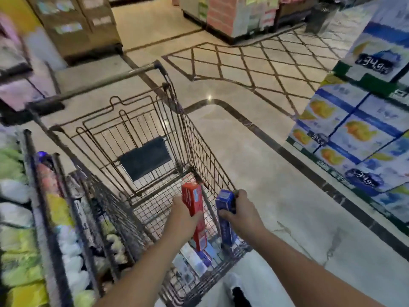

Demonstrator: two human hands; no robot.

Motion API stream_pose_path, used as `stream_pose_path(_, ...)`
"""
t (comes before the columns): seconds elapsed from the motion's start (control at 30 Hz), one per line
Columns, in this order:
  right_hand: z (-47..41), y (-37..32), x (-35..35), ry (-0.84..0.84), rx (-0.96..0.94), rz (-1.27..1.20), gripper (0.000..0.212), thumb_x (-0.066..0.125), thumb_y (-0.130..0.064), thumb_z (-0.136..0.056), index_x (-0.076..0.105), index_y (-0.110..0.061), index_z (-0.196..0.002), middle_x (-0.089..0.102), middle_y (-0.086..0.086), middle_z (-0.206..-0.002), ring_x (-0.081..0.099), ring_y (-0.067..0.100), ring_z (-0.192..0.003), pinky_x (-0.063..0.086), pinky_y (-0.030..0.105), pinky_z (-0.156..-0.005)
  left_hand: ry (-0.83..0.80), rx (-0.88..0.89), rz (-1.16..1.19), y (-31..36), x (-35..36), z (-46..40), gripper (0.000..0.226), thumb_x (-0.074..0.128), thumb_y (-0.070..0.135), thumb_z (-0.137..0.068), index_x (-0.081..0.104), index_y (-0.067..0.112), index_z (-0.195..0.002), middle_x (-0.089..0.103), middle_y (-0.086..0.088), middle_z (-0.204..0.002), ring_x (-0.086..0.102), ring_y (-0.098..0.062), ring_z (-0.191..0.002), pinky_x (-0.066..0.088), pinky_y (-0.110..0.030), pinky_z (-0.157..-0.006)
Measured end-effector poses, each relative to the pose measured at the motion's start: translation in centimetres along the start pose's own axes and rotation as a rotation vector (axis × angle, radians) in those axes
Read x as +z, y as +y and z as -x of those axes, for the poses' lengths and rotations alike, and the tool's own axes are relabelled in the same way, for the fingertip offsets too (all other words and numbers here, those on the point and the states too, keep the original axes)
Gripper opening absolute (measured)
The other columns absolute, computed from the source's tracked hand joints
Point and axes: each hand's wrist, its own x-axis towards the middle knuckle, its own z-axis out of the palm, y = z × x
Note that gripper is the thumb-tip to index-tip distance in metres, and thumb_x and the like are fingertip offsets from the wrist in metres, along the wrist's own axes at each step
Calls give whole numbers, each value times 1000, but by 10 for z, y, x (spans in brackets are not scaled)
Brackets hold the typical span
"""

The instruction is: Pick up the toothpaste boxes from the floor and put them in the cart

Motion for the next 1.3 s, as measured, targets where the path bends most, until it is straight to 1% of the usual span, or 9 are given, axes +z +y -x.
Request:
stream_pose_path(0.23,-125,83,68,-211,108,77,39,70,-10,-85,41,-23,-108,63,-3,-103,57,10,-81,42,26,-67,21,-233,152,-57,94,-106,42,74,19,-85,39,23,-109,64,-3,-114,62,-17,-100,44,-27,-82)
stream_pose_path(0.4,-167,144,117,-288,173,131,36,60,-10,-92,48,-19,-124,64,4,-106,58,19,-85,41,29,-65,-152,-330,142,-102,155,-146,36,76,11,-81,53,8,-108,69,-4,-100,64,-20,-97,48,-35,-93)
stream_pose_path(0.5,-174,169,144,-354,201,180,21,55,-13,-95,56,-15,-116,65,7,-97,61,25,-85,48,34,-71,-174,-389,34,-126,179,-157,32,72,14,-84,59,7,-112,69,-15,-103,65,-31,-97,51,-37,-86)
stream_pose_path(0.57,-176,181,159,-387,223,228,15,51,-14,-98,64,-10,-104,65,11,-89,62,27,-80,47,36,-68,-137,-402,-91,-140,185,-160,9,63,15,-91,64,9,-98,67,-11,-91,64,-28,-93,42,-24,-70)
stream_pose_path(0.67,-178,190,174,-378,233,330,15,54,-9,-92,68,-4,-92,69,17,-91,65,32,-84,51,37,-70,-50,-392,-158,-153,192,-160,24,53,3,-90,52,17,-71,47,2,-66,52,-17,-77,28,-14,-55)
stream_pose_path(0.77,-176,188,180,-413,247,377,11,53,-10,-91,57,-11,-81,64,10,-82,65,28,-80,50,33,-64,-11,-409,-187,-149,193,-156,13,56,4,-87,65,9,-80,58,-7,-77,52,-19,-69,33,-23,-56)
stream_pose_path(0.87,-172,174,171,-504,212,430,15,61,-24,-89,50,-15,-84,61,6,-84,55,17,-68,40,27,-54,-9,-345,-171,-138,180,-145,13,57,15,-89,66,11,-82,61,-2,-74,58,-25,-73,38,-27,-57)
stream_pose_path(1.03,-155,102,119,-579,26,511,35,62,-32,-93,56,-14,-122,65,8,-116,56,13,-78,44,25,-66,-137,-237,-273,-113,105,-107,26,57,39,-93,61,16,-106,64,-3,-104,59,-24,-98,47,-32,-78)
stream_pose_path(1.3,-90,-66,19,-530,-554,704,69,50,-59,-92,37,-19,-146,48,7,-145,47,25,-130,40,39,-104,56,-215,-364,-27,-58,-11,81,44,73,-85,39,17,-144,44,-10,-147,46,-26,-129,40,-42,-106)
